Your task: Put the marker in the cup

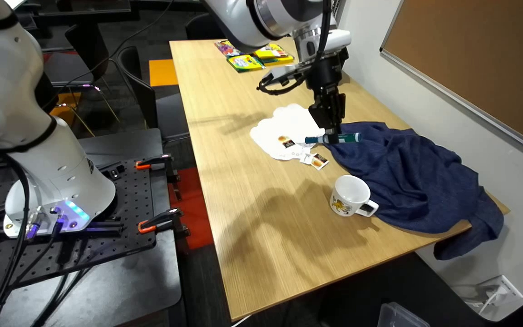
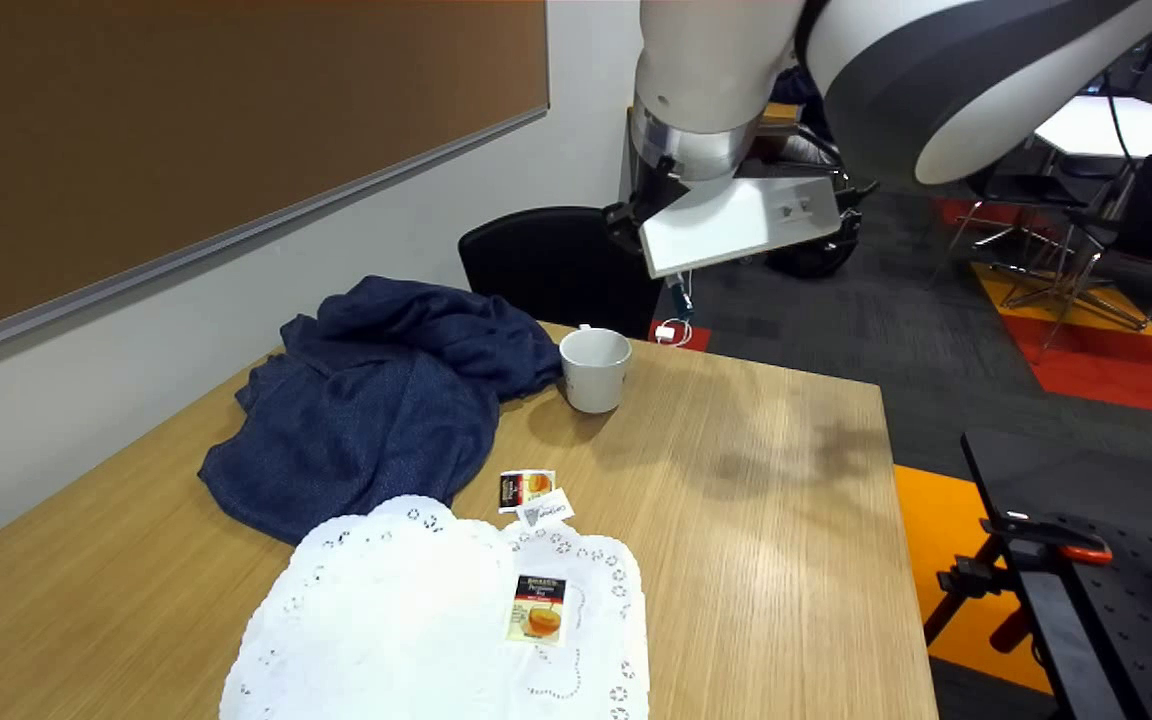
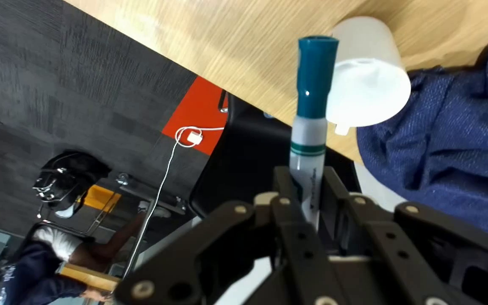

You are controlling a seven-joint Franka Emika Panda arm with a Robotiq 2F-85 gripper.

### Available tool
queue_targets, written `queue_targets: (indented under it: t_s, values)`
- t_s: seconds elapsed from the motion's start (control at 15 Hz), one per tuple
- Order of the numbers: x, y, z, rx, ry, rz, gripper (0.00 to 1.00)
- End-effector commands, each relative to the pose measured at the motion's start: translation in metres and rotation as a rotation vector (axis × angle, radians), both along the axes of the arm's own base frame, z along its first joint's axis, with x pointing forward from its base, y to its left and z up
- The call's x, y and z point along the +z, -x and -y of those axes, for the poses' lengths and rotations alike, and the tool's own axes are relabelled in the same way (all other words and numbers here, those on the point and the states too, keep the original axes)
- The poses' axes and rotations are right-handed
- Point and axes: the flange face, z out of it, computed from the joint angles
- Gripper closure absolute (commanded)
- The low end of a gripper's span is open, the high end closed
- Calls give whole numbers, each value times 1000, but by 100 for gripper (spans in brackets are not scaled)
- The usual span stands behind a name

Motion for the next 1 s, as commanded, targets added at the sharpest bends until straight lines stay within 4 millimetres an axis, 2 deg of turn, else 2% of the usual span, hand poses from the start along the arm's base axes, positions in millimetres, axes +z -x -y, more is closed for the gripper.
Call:
queue_targets:
  t_s: [0.0, 0.53, 0.93]
  values:
    - [-7, -17, -2, -86, 104, 142, 95]
    - [-55, -33, 0, -240, 420, 404, 95]
    - [-101, -32, 6, -342, 563, 370, 95]
